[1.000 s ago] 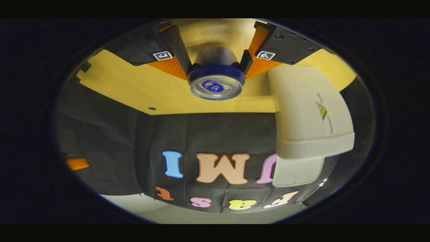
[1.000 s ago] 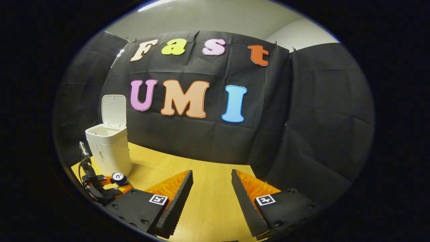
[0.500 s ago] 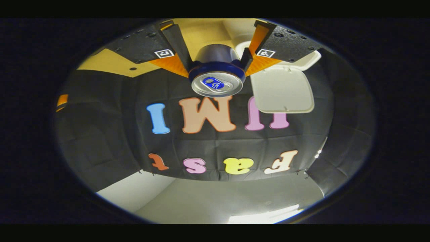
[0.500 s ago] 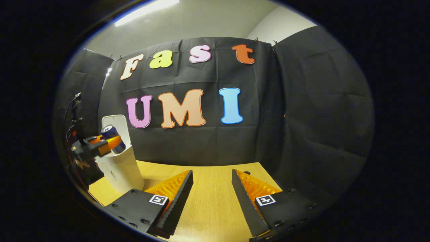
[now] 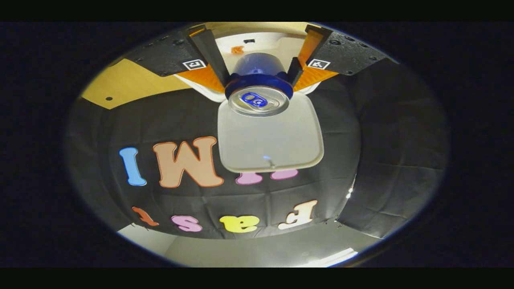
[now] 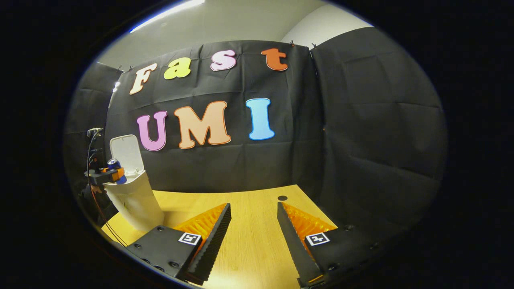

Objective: Press the lid of the desktop garbage bin to open it, pick up the crumpled paper on the desktop and throw it into the bin, then pick up the pop can on the desktop and drop it into the bin, and finally close the garbage bin lid.

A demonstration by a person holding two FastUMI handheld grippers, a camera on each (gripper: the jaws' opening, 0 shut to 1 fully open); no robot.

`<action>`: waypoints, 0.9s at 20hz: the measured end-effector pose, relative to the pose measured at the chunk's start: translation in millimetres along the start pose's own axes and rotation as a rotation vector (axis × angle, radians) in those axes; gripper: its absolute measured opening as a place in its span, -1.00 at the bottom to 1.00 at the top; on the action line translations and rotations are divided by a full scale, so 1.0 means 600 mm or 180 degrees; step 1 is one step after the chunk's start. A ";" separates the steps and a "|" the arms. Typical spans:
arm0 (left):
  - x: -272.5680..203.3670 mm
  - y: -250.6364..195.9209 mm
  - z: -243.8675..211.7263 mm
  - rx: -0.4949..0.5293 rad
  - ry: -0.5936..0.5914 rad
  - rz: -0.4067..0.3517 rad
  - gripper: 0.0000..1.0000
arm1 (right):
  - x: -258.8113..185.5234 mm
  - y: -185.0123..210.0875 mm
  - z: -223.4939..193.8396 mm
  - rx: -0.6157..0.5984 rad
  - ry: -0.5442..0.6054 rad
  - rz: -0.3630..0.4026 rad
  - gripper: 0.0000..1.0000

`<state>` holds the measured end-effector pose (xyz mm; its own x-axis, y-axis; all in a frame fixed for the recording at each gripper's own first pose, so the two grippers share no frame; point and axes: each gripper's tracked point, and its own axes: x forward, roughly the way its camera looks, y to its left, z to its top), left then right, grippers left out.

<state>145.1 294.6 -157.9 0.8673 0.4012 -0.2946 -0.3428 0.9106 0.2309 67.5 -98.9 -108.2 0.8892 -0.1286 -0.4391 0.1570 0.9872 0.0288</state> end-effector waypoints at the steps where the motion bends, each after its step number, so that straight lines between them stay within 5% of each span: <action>1: -0.002 -0.001 -0.012 -0.0013 0.0062 -0.0002 0.55 | 0.002 0.003 0.001 -0.0004 0.0005 0.0003 0.59; 4: -0.005 -0.006 0.006 -0.0068 -0.0033 0.0002 0.69 | 0.005 0.017 0.004 -0.0012 0.0006 0.0059 0.69; 5: -0.012 -0.009 0.022 0.0012 -0.0102 -0.0014 0.99 | 0.007 0.023 0.004 -0.0028 0.0010 0.0087 0.67; 8: -0.012 -0.026 0.147 0.0272 -0.0498 -0.0158 0.92 | 0.011 0.032 -0.001 -0.0094 0.0017 0.0143 0.60; 12: 0.023 -0.032 0.331 0.0228 -0.1041 -0.0258 0.97 | 0.012 0.032 -0.013 0.0027 0.0065 0.0169 0.60; 18: 0.132 0.019 0.349 0.0230 -0.0809 -0.0062 0.87 | -0.005 -0.006 -0.034 0.0128 0.0116 -0.0027 0.60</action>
<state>285.8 315.7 15.6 0.9394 0.3376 -0.0594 -0.3064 0.9048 0.2957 55.2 -100.4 -125.2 0.8716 -0.1326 -0.4719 0.1821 0.9814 0.0606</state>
